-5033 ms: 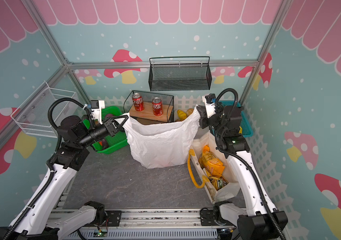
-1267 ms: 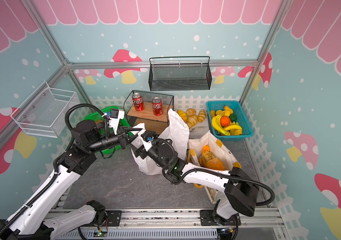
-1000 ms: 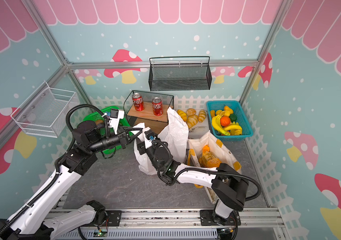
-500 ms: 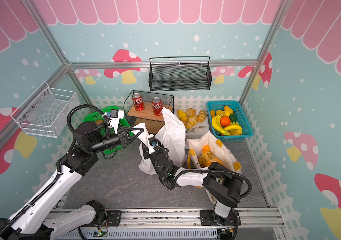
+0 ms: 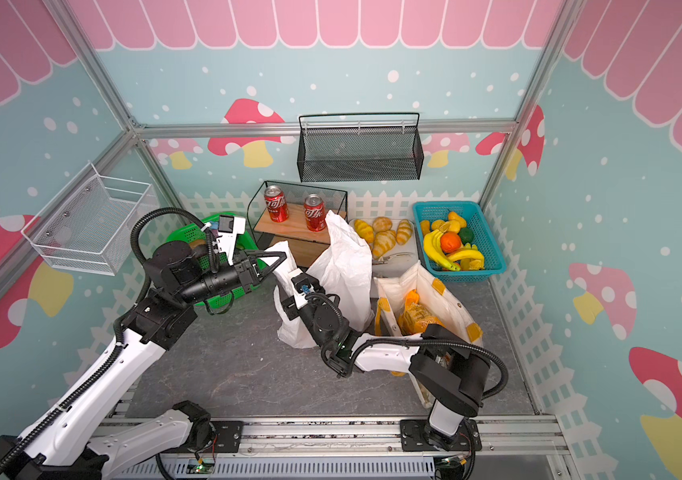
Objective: Place the mixed food into the grocery bags and tie them
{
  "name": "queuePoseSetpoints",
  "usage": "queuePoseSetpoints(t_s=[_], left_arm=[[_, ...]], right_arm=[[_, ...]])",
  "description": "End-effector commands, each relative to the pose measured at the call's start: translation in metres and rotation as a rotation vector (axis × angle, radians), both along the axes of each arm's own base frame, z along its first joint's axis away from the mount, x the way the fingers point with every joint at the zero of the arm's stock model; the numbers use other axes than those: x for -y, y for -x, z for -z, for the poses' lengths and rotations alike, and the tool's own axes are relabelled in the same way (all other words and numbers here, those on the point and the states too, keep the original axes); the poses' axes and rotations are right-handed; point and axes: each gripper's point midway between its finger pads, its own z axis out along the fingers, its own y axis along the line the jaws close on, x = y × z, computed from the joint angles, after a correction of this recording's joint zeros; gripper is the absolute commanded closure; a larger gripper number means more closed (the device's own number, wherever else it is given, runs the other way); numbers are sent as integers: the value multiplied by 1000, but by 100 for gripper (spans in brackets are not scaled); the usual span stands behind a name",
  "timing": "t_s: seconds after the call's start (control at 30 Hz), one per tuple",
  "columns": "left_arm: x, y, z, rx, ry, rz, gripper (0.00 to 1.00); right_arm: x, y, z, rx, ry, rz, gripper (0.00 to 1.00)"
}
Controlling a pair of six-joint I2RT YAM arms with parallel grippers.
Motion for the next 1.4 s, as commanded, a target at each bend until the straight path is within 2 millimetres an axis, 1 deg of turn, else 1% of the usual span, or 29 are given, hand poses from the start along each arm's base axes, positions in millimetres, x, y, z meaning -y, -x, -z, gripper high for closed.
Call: queuePoseSetpoints(t_s=[0.0, 0.07, 0.1, 0.17, 0.2, 0.23, 0.27, 0.3, 0.33, 0.37, 0.43, 0.5, 0.63, 0.73, 0.8, 0.87, 0.93, 1.03, 1.13, 1.17, 1.23, 1.27, 1.37], left_arm=[[0, 2, -9, 23, 22, 18, 100], [0, 0, -8, 16, 26, 17, 100], [0, 0, -7, 12, 25, 16, 100], [0, 0, -7, 15, 22, 21, 100], [-6, -6, -5, 13, 19, -4, 100], [-8, -7, -5, 14, 17, -8, 100], [-9, -8, -6, 17, 17, -11, 100], [-11, -10, -5, 15, 14, -19, 100], [-11, -11, -4, 15, 12, -20, 100], [-12, -12, -4, 16, 10, -21, 100], [-14, -15, -1, 10, 5, -27, 100], [-15, -17, -1, 7, 4, -27, 100], [-20, -22, 0, 3, 4, -40, 100], [-23, -23, 0, 6, 3, -48, 100], [-25, -23, 0, 10, 2, -54, 100], [-25, -23, -1, 11, 3, -54, 100], [-25, -23, -1, 12, 5, -51, 100], [-25, -22, -2, 17, 7, -49, 100], [-25, -21, -3, 18, 8, -49, 100], [-25, -21, -3, 18, 8, -49, 100], [-25, -21, -3, 18, 9, -48, 100], [-25, -20, -3, 19, 9, -47, 100], [-25, -20, -3, 25, 3, -48, 100]], right_arm=[[1, -5, 24, -51, 26, -10, 43], [3, -5, 22, -51, 35, -7, 42], [4, -4, 19, -48, 37, -9, 40], [3, 0, 12, -37, 61, -31, 27], [1, 2, 10, -33, 85, -49, 21], [1, 5, 6, -27, 113, -63, 17], [1, 6, 7, -39, 157, -72, 13], [2, 8, 4, -44, 177, -79, 11], [3, 11, 7, -65, 216, -95, 8], [6, 14, 7, -79, 237, -106, 3], [13, 24, 6, -100, 276, -134, 2], [20, 34, 0, -100, 303, -170, 2], [35, 54, -21, -61, 363, -232, 2], [51, 60, -40, -44, 391, -244, 2], [74, 53, -55, -37, 385, -210, 2], [102, 39, -67, -35, 359, -171, 2], [131, 19, -76, -33, 337, -105, 2], [155, -9, -79, -53, 326, -42, 2], [165, -35, -76, -75, 326, -23, 3], [165, -42, -76, -77, 326, -35, 3], [159, -52, -72, -81, 327, -82, 4], [155, -55, -71, -84, 327, -104, 6], [147, -66, -61, -99, 337, -134, 17]])
